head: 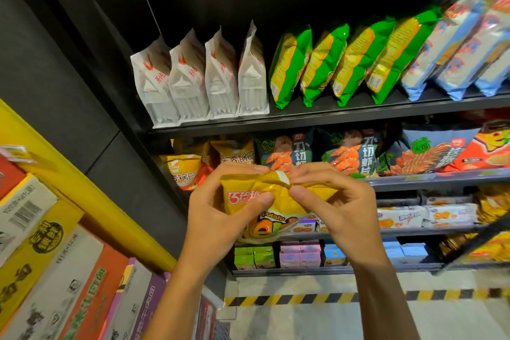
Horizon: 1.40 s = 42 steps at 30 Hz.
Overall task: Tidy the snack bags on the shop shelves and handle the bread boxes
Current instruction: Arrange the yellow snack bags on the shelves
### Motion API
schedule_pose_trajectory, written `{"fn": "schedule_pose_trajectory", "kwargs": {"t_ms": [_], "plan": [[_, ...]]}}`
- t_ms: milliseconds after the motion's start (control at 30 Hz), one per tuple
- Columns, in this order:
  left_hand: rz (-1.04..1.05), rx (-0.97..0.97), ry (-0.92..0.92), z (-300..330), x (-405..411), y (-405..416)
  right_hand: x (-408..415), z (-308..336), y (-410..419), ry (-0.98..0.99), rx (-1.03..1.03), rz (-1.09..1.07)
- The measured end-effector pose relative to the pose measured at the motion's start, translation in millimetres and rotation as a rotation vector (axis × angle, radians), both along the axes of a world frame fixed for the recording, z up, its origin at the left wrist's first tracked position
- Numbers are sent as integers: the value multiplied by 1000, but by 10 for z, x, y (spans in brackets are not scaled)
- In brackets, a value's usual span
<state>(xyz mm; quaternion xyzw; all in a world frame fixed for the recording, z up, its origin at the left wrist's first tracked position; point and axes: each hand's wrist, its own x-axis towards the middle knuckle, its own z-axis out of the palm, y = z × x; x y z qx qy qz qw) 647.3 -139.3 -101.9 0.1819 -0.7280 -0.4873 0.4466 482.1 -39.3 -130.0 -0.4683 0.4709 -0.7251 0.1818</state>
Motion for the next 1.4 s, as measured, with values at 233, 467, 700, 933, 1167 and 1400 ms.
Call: {"fn": "schedule_pose_trajectory", "kwargs": {"t_ms": [233, 467, 700, 933, 1167, 1400], "plan": [[-34, 193, 29, 14, -44, 85, 64, -28, 43, -86, 10, -129], [-93, 97, 74, -13, -82, 35, 33, -51, 80, -172, -17, -147], [-104, 33, 82, -44, -85, -27, 26, -43, 59, -212, -11, -142], [26, 349, 137, -68, -156, 94, -8, 26, 86, -218, 140, -110], [121, 526, 154, -108, -239, 161, -3, -67, 28, -331, 185, -101], [207, 665, 350, -61, -139, -11, 10, -376, -8, -141, 437, 306]]}}
